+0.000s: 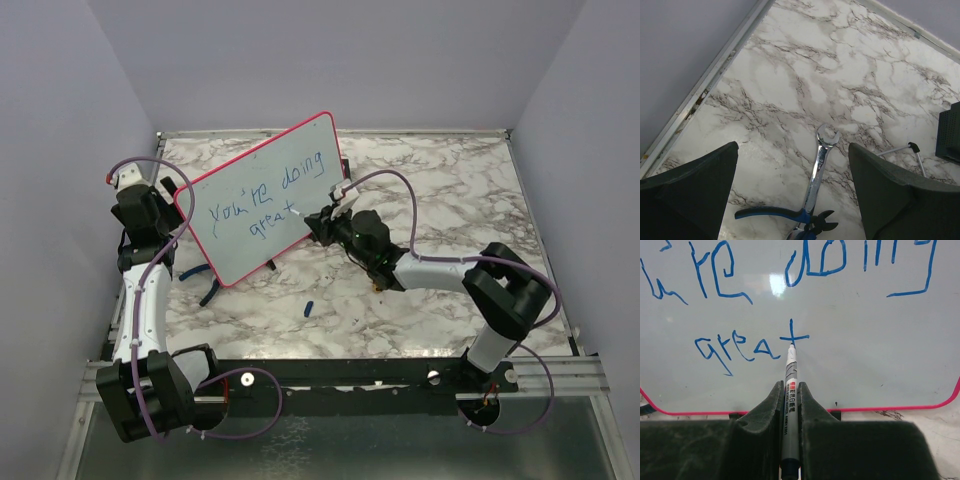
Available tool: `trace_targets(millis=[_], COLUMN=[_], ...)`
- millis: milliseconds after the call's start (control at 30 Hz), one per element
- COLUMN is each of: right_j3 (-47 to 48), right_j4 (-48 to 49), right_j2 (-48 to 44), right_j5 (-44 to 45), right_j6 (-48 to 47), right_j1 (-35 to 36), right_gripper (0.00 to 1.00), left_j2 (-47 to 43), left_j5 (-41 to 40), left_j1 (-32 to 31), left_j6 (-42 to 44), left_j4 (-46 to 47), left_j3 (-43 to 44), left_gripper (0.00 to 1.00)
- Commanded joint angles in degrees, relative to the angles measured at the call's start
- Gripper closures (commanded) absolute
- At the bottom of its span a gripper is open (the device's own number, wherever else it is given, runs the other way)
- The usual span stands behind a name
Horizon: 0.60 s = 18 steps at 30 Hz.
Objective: Write a sentence on the whiteboard
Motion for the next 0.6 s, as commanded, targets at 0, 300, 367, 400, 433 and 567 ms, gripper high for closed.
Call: trace_targets(millis=[0, 300, 367, 400, 433, 567], right_j3=[1.72, 2.13, 2.04, 1.84, 1.73, 0.98], right_j4=[0.07, -0.42, -0.52, -0.50, -0.49, -0.36], right_j2=[1.48, 3.22, 3.55, 3.61, 3.60, 3.67], right_j5=[-0.73, 0.92, 1.09, 1.18, 1.27, 1.48], right_j6=[-0.63, -0.63, -0.64, -0.63, -0.64, -0.30], right_j1=[0.27, 0.25, 0.26, 0.30, 0.24, 0.26], right_gripper=[1.00, 1.00, 1.00, 1.00, 1.00, 1.00], left_j2=[-0.95, -0.94, -0.94, -0.94, -0.94, -1.02], left_j5=[-0.04, 0.12, 0.13, 0.09, 0.12, 0.04], left_j1=[-0.61, -0.63, -0.63, -0.63, -0.64, -0.61], left_j6=[0.37, 0.38, 0.38, 0.38, 0.38, 0.34], left_j4=[0.12, 0.12, 0.06, 0.05, 0.09, 0.06], left_j3=[-0.48, -0.46, -0.45, -0.41, -0.46, -0.41], left_gripper=[0.08, 0.08, 0.08, 0.08, 0.08, 0.08])
